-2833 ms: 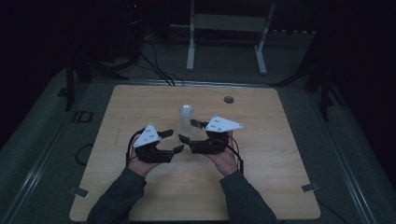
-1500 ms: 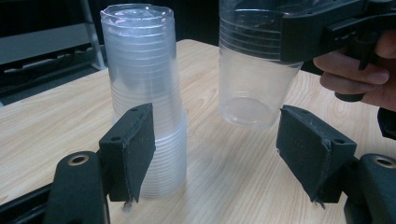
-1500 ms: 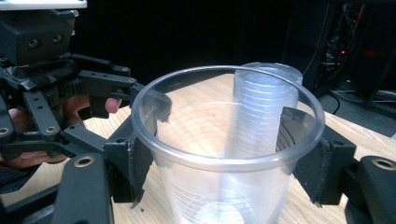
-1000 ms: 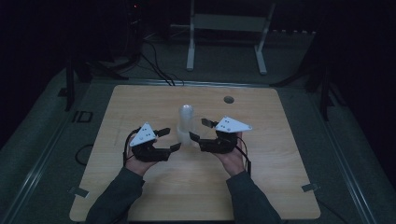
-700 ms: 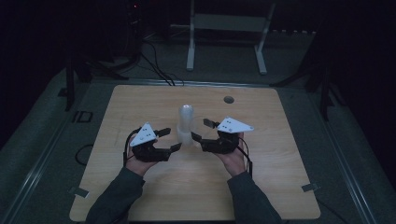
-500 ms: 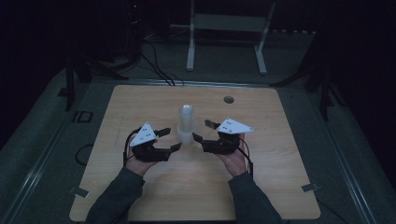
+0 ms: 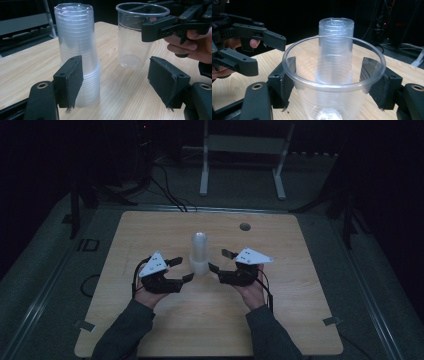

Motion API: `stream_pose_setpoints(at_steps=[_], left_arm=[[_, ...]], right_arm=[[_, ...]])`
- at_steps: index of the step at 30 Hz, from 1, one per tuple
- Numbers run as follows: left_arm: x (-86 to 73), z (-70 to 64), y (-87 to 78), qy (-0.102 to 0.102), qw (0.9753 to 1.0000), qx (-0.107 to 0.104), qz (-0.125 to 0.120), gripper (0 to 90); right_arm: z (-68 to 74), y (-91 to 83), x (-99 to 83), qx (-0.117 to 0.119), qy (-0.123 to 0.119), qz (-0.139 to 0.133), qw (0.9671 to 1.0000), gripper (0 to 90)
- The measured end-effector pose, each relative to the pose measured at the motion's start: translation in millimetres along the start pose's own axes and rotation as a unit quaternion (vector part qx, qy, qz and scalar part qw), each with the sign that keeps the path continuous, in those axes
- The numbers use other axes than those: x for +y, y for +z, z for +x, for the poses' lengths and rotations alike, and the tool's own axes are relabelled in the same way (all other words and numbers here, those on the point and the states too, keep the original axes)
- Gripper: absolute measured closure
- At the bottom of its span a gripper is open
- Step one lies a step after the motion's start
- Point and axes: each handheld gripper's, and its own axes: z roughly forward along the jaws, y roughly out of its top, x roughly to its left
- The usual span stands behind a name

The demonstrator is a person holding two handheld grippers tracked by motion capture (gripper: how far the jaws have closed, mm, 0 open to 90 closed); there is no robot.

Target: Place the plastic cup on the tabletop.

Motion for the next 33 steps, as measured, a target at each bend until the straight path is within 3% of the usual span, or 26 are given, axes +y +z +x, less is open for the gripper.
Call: stream_pose_setpoints(at_steps=[33], left_arm=[[-0.7,0.1,0.6,-0.002,1.0000,-0.002,0.001,28.9]], right_arm=[[-10.3,5.7,-22.3,-0.005,0.024,0.008,0.9997,28.9]])
